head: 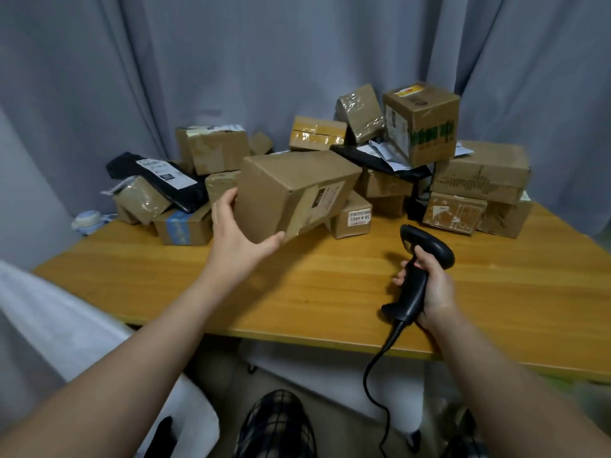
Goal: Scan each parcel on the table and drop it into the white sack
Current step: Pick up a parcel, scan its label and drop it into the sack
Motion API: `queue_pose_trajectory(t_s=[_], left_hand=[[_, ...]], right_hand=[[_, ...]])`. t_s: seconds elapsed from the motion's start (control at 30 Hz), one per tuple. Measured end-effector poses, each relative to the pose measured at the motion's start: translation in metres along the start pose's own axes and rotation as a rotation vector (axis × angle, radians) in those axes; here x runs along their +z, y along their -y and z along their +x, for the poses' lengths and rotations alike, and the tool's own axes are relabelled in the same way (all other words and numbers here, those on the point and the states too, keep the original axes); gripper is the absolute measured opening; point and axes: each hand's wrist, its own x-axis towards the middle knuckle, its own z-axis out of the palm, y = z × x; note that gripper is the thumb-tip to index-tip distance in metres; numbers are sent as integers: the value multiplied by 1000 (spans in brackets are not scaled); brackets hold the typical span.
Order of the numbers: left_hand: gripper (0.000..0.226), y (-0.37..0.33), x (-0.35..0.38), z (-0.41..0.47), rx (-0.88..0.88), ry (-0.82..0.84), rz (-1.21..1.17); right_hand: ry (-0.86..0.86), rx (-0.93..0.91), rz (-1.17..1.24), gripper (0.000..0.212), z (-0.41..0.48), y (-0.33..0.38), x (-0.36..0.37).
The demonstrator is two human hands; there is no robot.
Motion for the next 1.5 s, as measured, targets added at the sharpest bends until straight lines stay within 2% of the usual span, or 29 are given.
queue_pose_trajectory(t_s=[0.13,0.23,0.37,0.43,0.57,0.6,0.67,0.73,0.87,0.93,1.03,1.1,1.17,1.33,1.4,1.5], left_hand=[[86,13,-11,-17,-253,-8,-221],[96,16,-13,-24,-398,37,-350],[65,17,-11,-31,-595,137,-460],[67,15,-11,-39,-592,250,-386],[89,19,-16,-48,-440,435,-295],[83,19,-18,-48,-425,454,-309],[54,18,-19,-43,-401,447,-323],[36,12,-18,-36,-345,470,-234],[39,-20,-4,-17,-179,657,69],[57,-40,7,-6,-92,766,262],[102,-63,29,5,7,896,623],[114,-76,46,2,36,947,868],[117,-79,59,-5,46,912,971],[104,-60,49,4,-8,804,691],[102,-54,38,7,-15,705,556],[109,-42,30,3,-76,489,150]], right_hand=[[37,-54,-82,26,-11,-5,-1],[27,-88,-86,24,-22,-7,-2],[38,-77,-64,23,-33,-10,-4],[50,-51,-67,25,-36,-12,-6],[56,-58,-58,25,-41,-13,-9],[50,-76,-59,23,-42,-13,-8],[22,-94,-58,21,-41,-13,-7],[0,-91,-42,22,-40,-14,-5],[0,-95,-21,40,-36,-17,-5],[4,-92,-32,33,-36,-17,-4],[14,-103,-106,19,-38,-18,-3],[18,-114,-121,16,-39,-18,-3],[22,-119,-124,16,-41,-17,-4],[98,-175,-361,15,-49,-18,-5],[136,-196,-432,14,-53,-19,-3],[107,-184,-413,13,-55,-17,-1]])
